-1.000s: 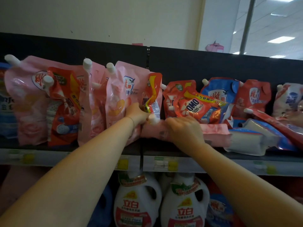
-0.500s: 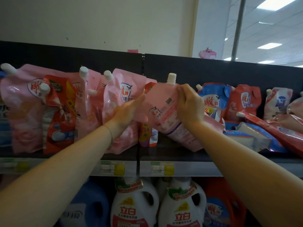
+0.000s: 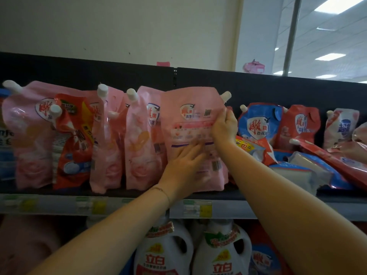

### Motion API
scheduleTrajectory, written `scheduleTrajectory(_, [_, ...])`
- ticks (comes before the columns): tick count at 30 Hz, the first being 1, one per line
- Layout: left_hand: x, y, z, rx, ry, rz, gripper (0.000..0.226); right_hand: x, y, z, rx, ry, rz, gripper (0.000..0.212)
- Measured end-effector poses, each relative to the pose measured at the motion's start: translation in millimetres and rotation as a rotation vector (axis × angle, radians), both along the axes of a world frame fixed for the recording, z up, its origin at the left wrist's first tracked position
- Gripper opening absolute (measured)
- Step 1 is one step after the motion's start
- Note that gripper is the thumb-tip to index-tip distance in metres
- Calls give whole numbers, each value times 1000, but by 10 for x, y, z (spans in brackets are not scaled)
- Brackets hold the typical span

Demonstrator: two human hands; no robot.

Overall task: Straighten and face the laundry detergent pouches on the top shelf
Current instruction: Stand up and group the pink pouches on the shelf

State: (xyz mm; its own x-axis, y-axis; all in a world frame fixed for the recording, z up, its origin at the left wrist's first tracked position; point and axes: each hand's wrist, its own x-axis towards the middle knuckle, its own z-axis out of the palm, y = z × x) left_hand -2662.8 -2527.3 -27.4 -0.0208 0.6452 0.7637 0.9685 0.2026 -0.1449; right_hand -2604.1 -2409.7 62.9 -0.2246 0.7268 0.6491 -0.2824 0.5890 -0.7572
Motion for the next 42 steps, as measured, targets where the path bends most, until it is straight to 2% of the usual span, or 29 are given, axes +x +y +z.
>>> scheduleTrajectory(2, [38,112,20,-116,-32,-22,73,146,186,-58,-54,-185,-39,32])
scheduleTrajectory(5, [65,310,58,-145,-28,75,78,398,458,-204,-16,-382,-113,38])
scheduleTrajectory(12, [262,575,36,-82,-169,253,73,933,773,-206,186,-447,-227,11])
scheduleTrajectory(14, [361,610,36,-9,-144,179,58,990,881,-143,197,-477,-229,11])
scheduleTrajectory(16, [456,680,38,63,-65,3,32,1013,981,-83,195,-521,-221,17])
scheduleTrajectory(18, [601,726,69,34,-50,-78,18,1014,1076,-59,204,-562,-216,21])
scheduleTrajectory(22, [799,907,118,-116,-279,36,35,964,1213,-81,250,-648,-154,24])
scheduleTrajectory(25, [824,1040,118,-167,-379,103,49,904,1315,-54,308,-728,-129,20])
scheduleTrajectory(33, [843,1217,94,-153,-362,231,55,653,1498,195,451,-1058,-48,28])
scheduleTrajectory(36, [872,1234,88,-147,-401,235,59,554,1550,218,452,-1116,-19,23])
scheduleTrajectory(38, [888,1228,101,-151,-415,245,58,522,1574,189,382,-1136,70,25])
scheduleTrajectory(40, [922,1222,92,-138,-396,263,53,538,1569,148,359,-1175,122,24])
scheduleTrajectory(42, [974,1232,66,-130,-351,306,52,511,1590,100,369,-1131,83,22])
